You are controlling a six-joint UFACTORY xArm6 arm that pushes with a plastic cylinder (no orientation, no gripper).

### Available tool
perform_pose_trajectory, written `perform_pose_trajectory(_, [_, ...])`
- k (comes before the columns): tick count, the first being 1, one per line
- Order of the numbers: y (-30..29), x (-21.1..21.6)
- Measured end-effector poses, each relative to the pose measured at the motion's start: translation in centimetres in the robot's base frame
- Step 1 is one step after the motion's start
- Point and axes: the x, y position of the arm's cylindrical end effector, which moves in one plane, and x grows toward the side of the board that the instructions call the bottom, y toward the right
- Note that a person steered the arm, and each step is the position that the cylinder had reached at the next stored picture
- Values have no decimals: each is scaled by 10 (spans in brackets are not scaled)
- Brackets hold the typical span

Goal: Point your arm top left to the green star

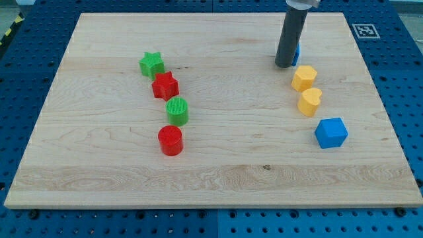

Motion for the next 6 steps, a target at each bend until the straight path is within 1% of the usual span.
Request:
perform_pose_trajectory(1, [-48, -1])
perform_pose_trajectory(2, [-107, -14])
perform_pose_trajectory(4, [-248, -41])
perform_pose_trajectory(5, [-303, -41])
perform_pose_trajectory(6, [-309, -19])
